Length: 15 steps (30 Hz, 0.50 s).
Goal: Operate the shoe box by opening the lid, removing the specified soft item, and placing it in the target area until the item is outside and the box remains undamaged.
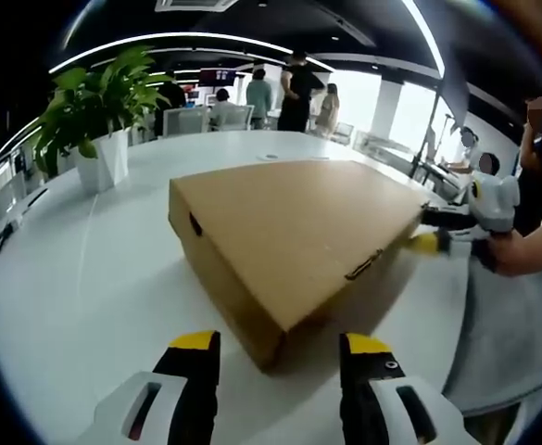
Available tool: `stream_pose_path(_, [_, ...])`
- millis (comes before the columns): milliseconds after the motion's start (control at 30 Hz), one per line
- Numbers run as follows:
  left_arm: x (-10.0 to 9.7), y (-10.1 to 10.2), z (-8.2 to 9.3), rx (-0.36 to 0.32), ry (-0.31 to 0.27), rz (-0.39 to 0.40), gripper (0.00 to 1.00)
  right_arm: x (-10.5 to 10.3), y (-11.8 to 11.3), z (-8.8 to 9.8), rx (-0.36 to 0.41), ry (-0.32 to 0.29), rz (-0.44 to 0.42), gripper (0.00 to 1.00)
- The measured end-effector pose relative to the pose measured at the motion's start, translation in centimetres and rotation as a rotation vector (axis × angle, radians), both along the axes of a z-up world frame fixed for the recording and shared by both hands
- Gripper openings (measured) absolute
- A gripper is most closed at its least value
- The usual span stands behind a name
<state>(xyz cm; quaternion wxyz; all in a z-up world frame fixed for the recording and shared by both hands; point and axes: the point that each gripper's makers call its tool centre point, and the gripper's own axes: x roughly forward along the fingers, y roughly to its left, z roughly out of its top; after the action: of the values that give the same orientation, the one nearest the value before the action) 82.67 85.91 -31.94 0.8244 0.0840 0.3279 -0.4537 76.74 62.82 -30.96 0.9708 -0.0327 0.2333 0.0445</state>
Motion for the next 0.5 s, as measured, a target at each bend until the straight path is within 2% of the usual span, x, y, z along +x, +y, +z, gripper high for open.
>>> stream_pose_path(500, [-1.0,-0.1,0.5,0.003,-0.008,0.005,0.51,-0.3,-0.1,1.9,0.003,-0.056,-0.002,0.48])
